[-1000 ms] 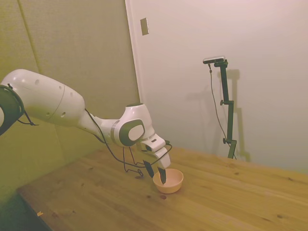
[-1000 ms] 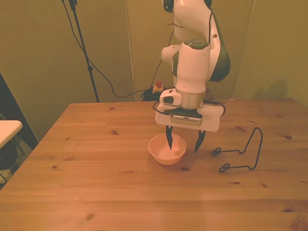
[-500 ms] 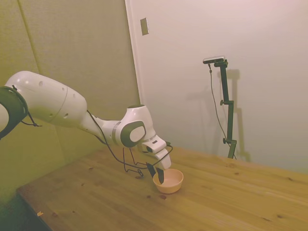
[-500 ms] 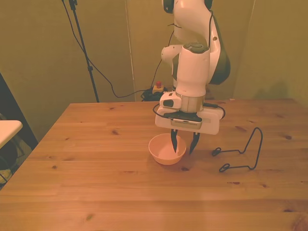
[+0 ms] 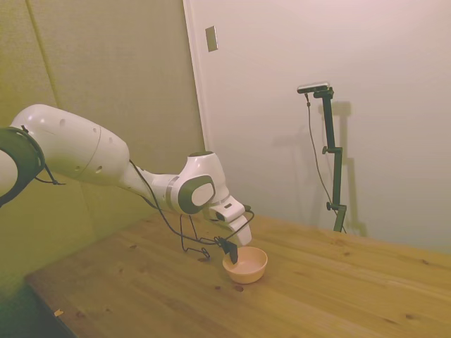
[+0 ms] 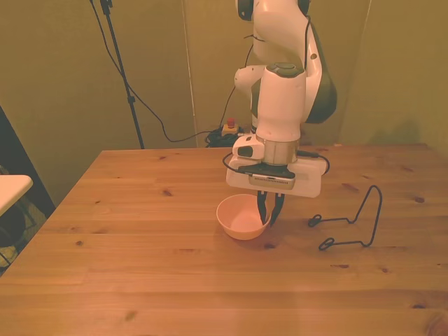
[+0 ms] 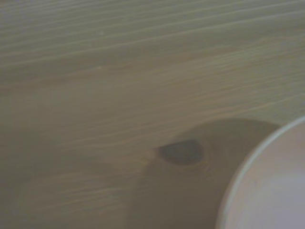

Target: Load the bowl

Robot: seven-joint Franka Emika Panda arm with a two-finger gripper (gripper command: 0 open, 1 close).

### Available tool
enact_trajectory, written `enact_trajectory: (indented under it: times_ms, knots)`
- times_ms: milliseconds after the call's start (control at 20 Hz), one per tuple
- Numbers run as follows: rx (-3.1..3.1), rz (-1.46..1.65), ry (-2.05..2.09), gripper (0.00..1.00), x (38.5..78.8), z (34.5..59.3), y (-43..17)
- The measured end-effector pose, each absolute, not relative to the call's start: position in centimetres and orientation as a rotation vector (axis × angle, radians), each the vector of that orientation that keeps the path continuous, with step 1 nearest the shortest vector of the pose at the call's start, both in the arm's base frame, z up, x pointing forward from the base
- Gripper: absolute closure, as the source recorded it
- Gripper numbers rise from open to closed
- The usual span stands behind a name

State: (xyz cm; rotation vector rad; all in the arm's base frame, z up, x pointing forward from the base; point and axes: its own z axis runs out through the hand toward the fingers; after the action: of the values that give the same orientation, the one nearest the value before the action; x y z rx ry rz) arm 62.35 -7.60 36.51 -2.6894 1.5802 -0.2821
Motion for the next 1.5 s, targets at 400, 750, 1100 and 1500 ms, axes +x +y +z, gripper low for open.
enact_trajectory:
  times_ms: [400, 750, 1100, 1500]
  knots:
    - [-2.609, -0.279, 1.515, 1.00, 62.5, 39.5, -8.0]
    - [-2.469, -0.219, 1.294, 1.00, 61.9, 47.4, -4.8]
    - [-2.333, -0.122, 1.067, 1.00, 62.7, 47.2, -1.5]
    - [-2.169, 0.019, 0.847, 1.00, 62.3, 45.6, -1.0]
